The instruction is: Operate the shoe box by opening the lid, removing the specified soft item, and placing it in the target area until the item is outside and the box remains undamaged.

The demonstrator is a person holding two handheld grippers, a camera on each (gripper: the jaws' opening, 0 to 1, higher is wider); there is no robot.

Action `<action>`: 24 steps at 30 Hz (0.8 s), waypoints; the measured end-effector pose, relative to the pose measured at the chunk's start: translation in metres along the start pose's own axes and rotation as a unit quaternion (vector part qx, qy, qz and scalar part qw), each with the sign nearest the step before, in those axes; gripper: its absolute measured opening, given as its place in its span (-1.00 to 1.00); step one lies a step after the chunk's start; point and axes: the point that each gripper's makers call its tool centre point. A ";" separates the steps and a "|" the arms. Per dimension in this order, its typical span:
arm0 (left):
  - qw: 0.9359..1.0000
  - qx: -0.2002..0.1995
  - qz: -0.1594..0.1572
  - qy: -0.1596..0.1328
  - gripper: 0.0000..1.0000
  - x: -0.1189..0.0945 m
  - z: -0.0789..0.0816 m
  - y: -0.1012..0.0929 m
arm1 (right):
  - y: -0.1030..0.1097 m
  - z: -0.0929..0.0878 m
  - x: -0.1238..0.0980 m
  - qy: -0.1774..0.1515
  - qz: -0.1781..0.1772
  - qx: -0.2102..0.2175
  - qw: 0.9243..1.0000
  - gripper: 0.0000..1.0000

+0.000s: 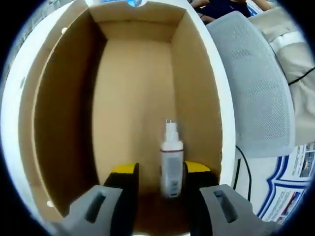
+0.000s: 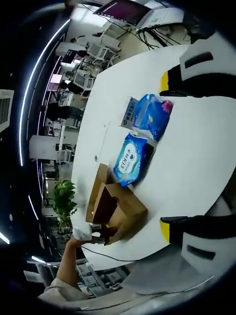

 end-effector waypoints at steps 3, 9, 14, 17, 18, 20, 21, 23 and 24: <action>1.000 -0.003 -0.003 -0.007 -0.43 0.004 0.003 -0.004 | -0.001 0.002 0.001 -0.002 0.001 0.000 1.000 0.92; 1.000 -0.008 0.003 -0.007 -0.49 0.009 0.004 -0.003 | 0.002 0.004 0.004 -0.001 0.007 -0.004 1.000 0.92; 1.000 -0.008 0.000 -0.011 -0.52 0.010 0.004 -0.003 | 0.006 0.006 0.006 -0.003 0.014 -0.004 1.000 0.92; 1.000 -0.005 0.003 -0.012 -0.51 0.010 0.004 -0.003 | 0.012 0.006 0.009 -0.001 0.022 -0.008 1.000 0.92; 1.000 -0.002 0.006 -0.011 -0.51 0.010 0.004 -0.003 | 0.013 0.006 0.009 -0.001 0.023 -0.009 1.000 0.92; 1.000 0.010 0.016 -0.010 -0.51 0.011 0.006 -0.003 | 0.016 0.007 0.009 -0.002 0.026 -0.009 1.000 0.92; 1.000 0.013 0.018 -0.007 -0.50 0.012 0.006 -0.003 | 0.016 0.007 0.010 -0.001 0.027 -0.009 1.000 0.92; 0.999 0.027 0.027 -0.005 -0.49 0.012 0.007 -0.002 | 0.017 0.007 0.011 0.000 0.027 -0.009 1.000 0.92; 0.999 0.031 0.031 -0.004 -0.48 0.012 0.007 -0.001 | 0.018 0.007 0.011 0.000 0.028 -0.010 1.000 0.92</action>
Point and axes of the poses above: the point that each gripper's makers call its tool centre point, and the gripper's own axes: x roughly forward along the fingers, y roughly to its left, z roughly out of its top, and after that the axes turned 11 degrees about y, right-handed
